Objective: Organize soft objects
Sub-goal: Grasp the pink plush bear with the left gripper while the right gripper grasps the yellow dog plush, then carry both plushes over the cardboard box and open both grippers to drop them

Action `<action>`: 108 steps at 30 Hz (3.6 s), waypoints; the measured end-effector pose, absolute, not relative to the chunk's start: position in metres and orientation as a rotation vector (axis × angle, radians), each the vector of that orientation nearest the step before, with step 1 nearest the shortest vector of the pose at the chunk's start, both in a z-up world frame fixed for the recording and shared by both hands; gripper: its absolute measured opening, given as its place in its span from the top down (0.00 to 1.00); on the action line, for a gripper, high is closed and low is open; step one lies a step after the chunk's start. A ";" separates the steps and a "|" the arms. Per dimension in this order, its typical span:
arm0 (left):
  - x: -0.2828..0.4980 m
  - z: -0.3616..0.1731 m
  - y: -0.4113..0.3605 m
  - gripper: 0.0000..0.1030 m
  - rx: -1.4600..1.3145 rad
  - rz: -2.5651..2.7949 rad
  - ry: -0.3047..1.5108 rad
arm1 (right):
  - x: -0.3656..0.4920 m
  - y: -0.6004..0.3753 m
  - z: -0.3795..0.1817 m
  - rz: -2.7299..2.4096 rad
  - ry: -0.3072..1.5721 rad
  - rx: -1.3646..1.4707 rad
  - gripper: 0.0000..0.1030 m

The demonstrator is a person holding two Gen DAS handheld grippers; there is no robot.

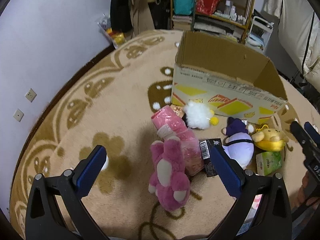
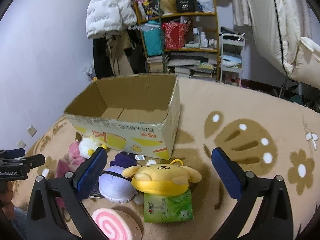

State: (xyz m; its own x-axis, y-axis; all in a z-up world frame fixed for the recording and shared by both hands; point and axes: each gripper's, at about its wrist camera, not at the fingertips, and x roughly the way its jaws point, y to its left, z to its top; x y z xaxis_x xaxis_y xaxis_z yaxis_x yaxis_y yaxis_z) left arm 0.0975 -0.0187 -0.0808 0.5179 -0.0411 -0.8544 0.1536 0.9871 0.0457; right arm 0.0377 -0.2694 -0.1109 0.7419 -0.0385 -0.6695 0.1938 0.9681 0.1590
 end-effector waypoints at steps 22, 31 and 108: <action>0.127 -0.157 -0.023 0.11 0.187 -0.064 1.291 | 0.075 -0.291 -0.188 -0.078 0.995 0.397 0.00; 0.124 -0.175 -0.027 0.51 0.193 -0.100 1.369 | 0.073 -0.292 -0.204 -0.024 1.065 0.474 0.10; 0.195 -0.044 -0.116 0.62 0.232 -0.277 0.641 | 0.137 -0.270 -0.091 0.043 0.586 0.142 0.18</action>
State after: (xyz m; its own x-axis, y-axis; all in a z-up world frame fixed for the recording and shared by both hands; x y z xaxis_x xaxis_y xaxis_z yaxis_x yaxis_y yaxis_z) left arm 0.1952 -0.1161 -0.0437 0.7672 -0.1816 -0.6152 0.3236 0.9376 0.1268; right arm 0.1371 -0.2702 -0.0907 0.8325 0.0807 -0.5481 0.0001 0.9893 0.1459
